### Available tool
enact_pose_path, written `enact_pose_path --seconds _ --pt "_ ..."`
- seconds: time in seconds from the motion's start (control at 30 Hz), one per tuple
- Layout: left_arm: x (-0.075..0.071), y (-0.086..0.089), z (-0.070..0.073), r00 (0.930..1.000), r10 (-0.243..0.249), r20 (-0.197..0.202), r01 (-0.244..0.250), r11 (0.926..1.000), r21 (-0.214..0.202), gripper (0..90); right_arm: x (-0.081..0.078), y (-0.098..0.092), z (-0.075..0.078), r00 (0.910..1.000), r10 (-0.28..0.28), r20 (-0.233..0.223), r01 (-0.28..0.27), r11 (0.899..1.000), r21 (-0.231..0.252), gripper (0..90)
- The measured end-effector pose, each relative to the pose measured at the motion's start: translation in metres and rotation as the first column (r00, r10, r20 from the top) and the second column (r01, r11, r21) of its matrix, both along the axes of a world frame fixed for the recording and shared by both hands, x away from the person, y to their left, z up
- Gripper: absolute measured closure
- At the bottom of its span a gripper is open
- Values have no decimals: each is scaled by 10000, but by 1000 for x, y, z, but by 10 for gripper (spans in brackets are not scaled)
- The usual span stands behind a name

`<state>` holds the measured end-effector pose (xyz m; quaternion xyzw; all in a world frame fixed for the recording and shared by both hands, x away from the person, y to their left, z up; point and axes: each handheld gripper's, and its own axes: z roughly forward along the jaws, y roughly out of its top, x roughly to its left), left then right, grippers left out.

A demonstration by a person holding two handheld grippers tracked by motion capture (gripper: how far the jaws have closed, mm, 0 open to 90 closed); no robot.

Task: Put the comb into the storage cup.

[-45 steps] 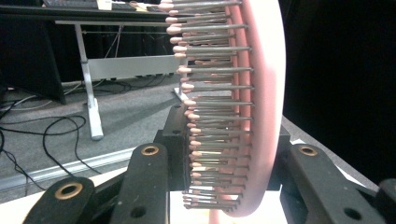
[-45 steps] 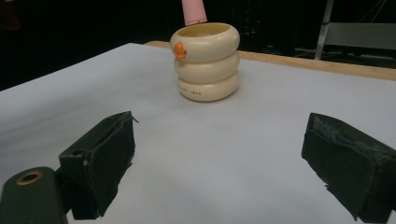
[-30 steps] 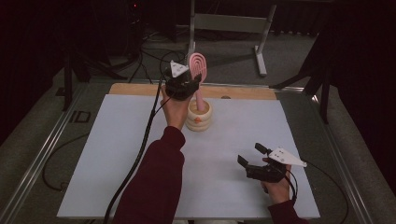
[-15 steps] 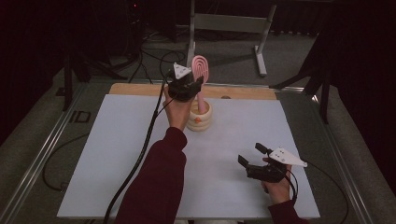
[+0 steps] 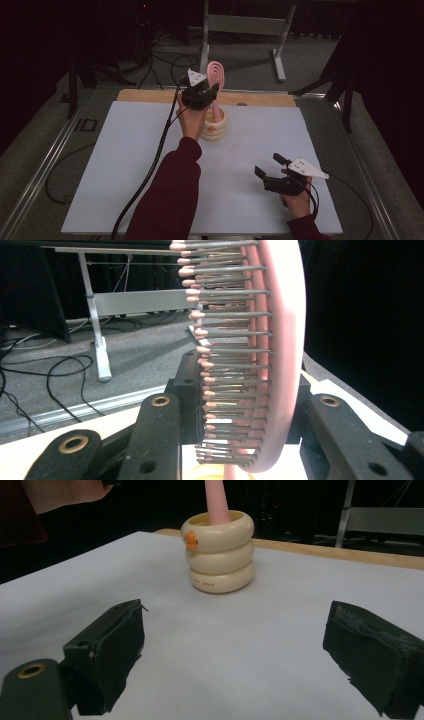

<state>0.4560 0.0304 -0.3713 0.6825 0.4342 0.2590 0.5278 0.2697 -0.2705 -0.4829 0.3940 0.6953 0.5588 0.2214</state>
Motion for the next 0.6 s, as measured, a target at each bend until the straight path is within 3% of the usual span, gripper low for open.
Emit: enact_pose_path --seconds 0.1,0.6 --pt "1 -2 -2 10000 -18 0 18 9999 140 648 0 0 0 10000 3 -9 -3 10000 -7 95" --pt "3 -5 -10 9999 -38 -150 40 10000 82 648 0 0 0 10000 18 -3 -18 10000 34 96"
